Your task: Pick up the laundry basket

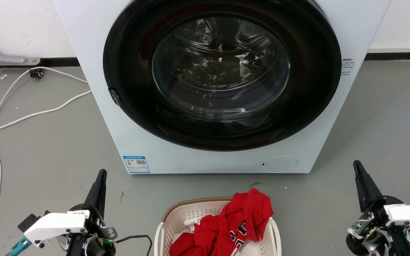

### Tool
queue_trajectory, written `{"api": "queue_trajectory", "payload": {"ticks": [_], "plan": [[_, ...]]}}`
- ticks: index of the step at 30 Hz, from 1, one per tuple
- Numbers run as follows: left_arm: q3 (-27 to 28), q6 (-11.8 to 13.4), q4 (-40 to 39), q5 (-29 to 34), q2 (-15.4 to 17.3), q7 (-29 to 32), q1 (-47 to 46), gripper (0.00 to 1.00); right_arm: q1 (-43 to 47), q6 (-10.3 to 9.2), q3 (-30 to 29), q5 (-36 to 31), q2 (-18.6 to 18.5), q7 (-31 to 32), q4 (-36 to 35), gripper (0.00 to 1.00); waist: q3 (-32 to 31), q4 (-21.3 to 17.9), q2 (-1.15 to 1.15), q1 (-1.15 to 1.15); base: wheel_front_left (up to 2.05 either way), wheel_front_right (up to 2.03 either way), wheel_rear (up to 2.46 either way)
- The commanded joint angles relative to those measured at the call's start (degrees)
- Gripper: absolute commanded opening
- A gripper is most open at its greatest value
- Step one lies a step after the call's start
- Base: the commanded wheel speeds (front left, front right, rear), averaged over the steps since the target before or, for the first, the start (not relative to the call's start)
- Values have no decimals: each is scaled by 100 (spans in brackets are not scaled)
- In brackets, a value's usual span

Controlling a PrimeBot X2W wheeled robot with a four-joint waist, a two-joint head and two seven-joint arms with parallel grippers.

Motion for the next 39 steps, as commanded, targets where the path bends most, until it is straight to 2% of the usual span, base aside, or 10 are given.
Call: {"api": "queue_trajectory", "payload": {"ticks": [1,7,8,13,27,32,39], "plan": [[20,-23,6,4,-4,18,-53,0,-74,0,-11,-16,23,28,6,0,0,0,0,0,0,0,0],[23,-23,6,7,-6,21,-53,0,-74,0,-15,-22,26,25,6,0,0,0,0,0,0,0,0],[3,0,0,6,-2,1,0,100,-1,0,-6,-1,4,14,1,100,0,0,0,0,0,0,0],[-29,8,210,15,-37,-17,196,100,202,-1,15,-10,30,-1,200,100,1,0,0,0,0,0,0],[-162,4,-85,341,-31,-466,387,100,379,0,145,-450,31,-449,-67,100,11,-6,0,0,0,0,0],[-28,2,-112,559,-29,-589,426,100,384,0,87,-770,31,-573,-65,100,12,-8,0,0,0,0,0],[237,1,-201,1151,-27,-751,425,100,349,1,48,-1656,32,-734,-102,100,19,-8,0,0,0,0,0]]}}
